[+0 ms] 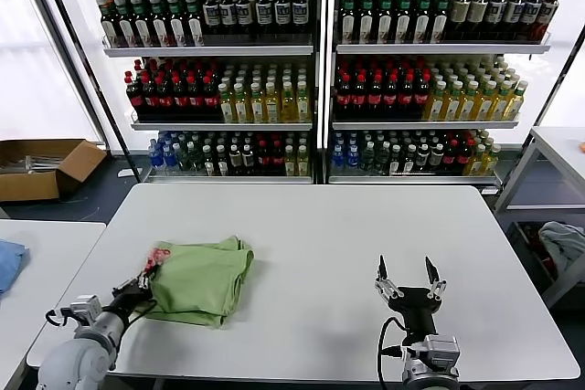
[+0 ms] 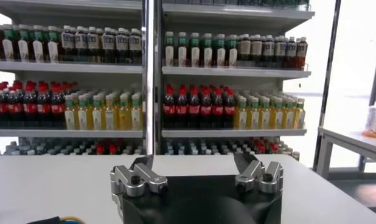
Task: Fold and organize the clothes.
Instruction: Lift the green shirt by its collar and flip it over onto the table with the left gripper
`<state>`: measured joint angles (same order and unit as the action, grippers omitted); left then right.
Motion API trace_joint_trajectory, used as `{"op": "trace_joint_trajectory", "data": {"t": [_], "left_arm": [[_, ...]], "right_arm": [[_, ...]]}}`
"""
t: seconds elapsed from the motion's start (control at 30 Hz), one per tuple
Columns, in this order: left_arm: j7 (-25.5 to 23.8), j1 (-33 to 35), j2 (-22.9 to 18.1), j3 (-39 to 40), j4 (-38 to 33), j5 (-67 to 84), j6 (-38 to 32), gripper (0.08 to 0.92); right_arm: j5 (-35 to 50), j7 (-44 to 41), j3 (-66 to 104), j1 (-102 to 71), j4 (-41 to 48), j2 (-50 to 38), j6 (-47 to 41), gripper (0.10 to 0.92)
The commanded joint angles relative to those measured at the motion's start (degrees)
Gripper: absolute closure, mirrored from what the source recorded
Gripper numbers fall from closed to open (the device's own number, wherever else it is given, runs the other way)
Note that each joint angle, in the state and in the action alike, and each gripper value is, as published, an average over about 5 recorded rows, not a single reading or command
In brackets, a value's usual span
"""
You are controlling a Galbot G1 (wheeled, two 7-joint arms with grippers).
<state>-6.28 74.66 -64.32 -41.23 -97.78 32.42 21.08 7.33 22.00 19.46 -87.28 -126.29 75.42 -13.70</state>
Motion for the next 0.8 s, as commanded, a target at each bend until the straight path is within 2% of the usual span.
{"op": "trace_joint_trajectory", "data": {"t": [0.03,0.23,0.3,0.37,0.47,0.57,0.67,0.8], "left_arm": [[0.4,-1.5,12.8,-15.2,6.2,8.7,-0.7,0.887],[-0.5,-5.1,24.9,-18.8,14.6,8.9,-1.6,0.887],[-0.7,-5.7,26.1,-18.2,14.3,8.3,-1.5,0.887],[-0.7,-6.0,25.2,-17.1,12.0,7.4,-1.4,0.887],[0.1,-4.7,20.6,-14.4,4.1,6.4,-0.8,0.887],[1.3,-1.9,14.5,-8.4,-6.1,4.5,0.0,0.887],[3.7,1.1,6.9,1.9,-15.5,-0.2,1.1,0.887],[7.6,2.6,-4.3,20.5,-24.4,-9.6,2.5,0.887]], "right_arm": [[0.3,0.0,-0.2,0.6,0.3,-0.1,0.0,0.203],[0.8,0.1,-0.9,2.0,1.1,-0.1,-0.1,0.203],[0.9,0.1,-1.0,2.2,1.4,0.1,-0.1,0.203],[0.9,0.1,-1.0,2.3,1.6,0.2,-0.2,0.203],[0.9,0.1,-0.8,2.2,1.6,0.3,-0.2,0.203],[0.8,0.2,-0.1,1.6,1.4,0.2,-0.2,0.203],[0.7,0.2,0.9,0.5,1.2,0.2,-0.1,0.203],[0.2,0.3,2.6,-1.3,0.9,0.6,0.3,0.203]]}}
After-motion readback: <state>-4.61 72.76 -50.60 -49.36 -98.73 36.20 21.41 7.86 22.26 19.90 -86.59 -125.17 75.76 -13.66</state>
